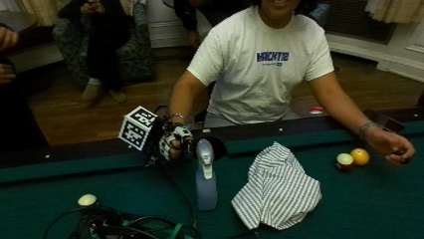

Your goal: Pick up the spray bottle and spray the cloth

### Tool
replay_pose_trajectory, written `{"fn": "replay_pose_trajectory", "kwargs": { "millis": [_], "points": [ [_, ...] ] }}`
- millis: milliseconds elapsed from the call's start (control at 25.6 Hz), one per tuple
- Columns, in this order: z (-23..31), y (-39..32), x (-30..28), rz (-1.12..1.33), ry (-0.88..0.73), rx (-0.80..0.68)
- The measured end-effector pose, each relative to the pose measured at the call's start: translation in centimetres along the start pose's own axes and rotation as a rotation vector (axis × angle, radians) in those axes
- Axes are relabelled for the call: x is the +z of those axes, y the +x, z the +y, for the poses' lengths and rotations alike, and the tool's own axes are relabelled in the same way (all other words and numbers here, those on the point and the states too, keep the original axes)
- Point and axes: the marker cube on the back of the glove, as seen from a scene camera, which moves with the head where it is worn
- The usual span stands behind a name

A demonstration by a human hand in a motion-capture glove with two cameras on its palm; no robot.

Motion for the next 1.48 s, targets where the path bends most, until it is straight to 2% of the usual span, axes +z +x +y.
{"fn": "replay_pose_trajectory", "kwargs": {
  "millis": [507,897,1483],
  "points": [
    [-0.2,-0.4,-0.1,-0.073,0.008,0.0],
    [0.2,-1.4,2.0,-0.046,-0.163,0.018],
    [-2.2,-0.6,8.4,-0.144,-0.099,0.025]
  ]
}}
